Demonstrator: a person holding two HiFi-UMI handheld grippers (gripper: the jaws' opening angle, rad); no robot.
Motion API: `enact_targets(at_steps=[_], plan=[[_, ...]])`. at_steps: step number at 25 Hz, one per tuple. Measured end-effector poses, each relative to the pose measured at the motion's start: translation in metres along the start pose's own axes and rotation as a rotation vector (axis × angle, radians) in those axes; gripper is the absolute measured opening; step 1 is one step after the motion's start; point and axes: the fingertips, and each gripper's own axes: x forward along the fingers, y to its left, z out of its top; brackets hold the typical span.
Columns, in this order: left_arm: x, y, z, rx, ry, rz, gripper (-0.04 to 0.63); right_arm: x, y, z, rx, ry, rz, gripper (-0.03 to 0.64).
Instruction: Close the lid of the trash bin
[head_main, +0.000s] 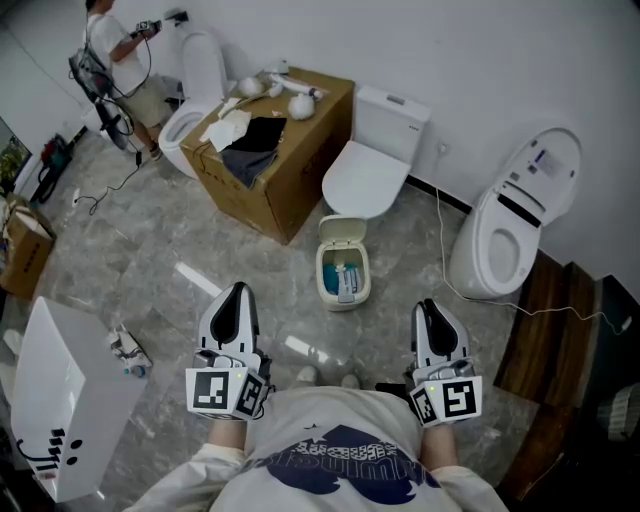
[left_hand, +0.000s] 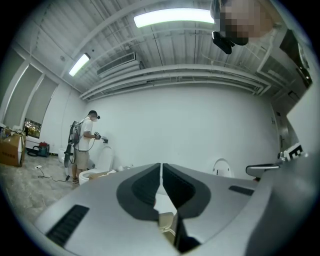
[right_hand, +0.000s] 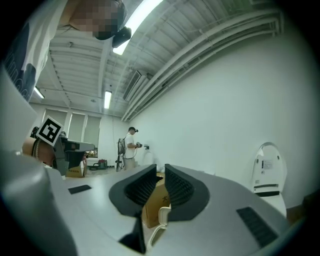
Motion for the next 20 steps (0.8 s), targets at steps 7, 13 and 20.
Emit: enact_targets(at_steps=[7, 13, 20], plan=[[0.001, 0.014, -0.004, 0.015, 0.008, 0.035, 0.253, -0.017, -0.042, -0.012, 0.063, 0.041, -0.129, 0.402], [-0.002, 0.02, -0.008, 0.021, 0.012, 0.074, 0.265, -0.032, -0.064, -0.014, 0.074, 0.044, -0.178, 0.431], [0.0, 0.0, -0.016, 0.011, 0.033, 0.095, 0.265, -0.042, -0.088, -0.015, 0.077, 0.061, -0.168, 0.431]])
